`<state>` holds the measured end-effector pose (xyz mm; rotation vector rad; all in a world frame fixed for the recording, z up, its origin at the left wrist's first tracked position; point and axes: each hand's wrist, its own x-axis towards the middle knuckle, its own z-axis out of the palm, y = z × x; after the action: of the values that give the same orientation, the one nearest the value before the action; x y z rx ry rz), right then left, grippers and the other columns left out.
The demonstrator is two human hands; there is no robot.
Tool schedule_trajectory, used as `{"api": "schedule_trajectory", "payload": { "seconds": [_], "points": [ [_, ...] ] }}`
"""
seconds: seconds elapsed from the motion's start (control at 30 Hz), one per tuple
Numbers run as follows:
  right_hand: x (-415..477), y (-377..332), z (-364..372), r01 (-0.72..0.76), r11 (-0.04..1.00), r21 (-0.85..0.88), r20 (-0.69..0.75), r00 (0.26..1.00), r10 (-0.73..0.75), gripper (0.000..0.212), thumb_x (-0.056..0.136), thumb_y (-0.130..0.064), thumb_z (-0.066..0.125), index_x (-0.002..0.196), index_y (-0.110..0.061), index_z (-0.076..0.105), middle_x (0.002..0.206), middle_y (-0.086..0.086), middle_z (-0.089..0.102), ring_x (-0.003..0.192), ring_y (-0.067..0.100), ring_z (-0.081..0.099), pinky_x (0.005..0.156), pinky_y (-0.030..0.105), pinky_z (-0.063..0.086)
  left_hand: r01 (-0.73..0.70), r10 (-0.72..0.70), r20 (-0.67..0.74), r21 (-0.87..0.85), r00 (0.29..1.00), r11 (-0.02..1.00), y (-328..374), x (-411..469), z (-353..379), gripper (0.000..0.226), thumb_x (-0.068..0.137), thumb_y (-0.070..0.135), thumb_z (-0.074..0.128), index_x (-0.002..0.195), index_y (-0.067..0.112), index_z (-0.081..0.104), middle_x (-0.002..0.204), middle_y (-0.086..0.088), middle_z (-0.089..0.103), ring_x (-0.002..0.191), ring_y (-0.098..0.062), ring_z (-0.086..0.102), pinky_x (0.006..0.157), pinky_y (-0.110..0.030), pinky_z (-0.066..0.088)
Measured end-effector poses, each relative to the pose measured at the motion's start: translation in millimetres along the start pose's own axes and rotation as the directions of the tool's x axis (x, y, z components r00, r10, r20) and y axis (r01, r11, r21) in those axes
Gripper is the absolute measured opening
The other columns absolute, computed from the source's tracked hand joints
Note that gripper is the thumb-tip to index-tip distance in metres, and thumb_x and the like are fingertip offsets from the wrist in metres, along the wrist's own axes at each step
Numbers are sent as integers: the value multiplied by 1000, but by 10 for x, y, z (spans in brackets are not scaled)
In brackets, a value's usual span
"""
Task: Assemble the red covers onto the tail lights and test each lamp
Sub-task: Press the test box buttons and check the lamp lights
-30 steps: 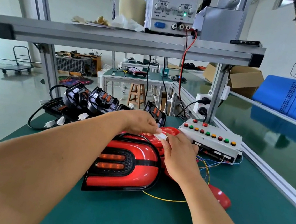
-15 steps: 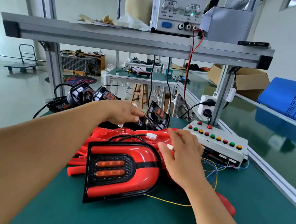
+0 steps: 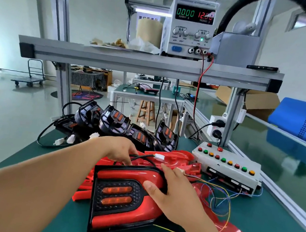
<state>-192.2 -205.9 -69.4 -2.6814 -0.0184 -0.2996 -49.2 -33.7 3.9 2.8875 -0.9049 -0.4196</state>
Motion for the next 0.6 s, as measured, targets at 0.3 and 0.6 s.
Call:
{"api": "schedule_trajectory", "payload": {
  "seconds": [0.3,0.6],
  "points": [
    [-34,-54,28,177,918,354,-197,974,-112,61,69,-73,61,122,-45,46,121,-21,46,119,-4,40,103,15,31,-116,215,158,-476,964,872,45,-209,-145,47,97,-1,47,136,26,53,68,17,67,59,2,54,60,-16,48],
    [-74,-163,20,225,742,632,-393,918,56,51,63,-55,73,105,-31,56,105,-8,64,98,8,62,88,34,52,-33,325,142,-876,935,480,5,-425,-274,65,80,67,47,123,20,65,128,-8,64,117,-20,61,99,-33,50]
  ]
}}
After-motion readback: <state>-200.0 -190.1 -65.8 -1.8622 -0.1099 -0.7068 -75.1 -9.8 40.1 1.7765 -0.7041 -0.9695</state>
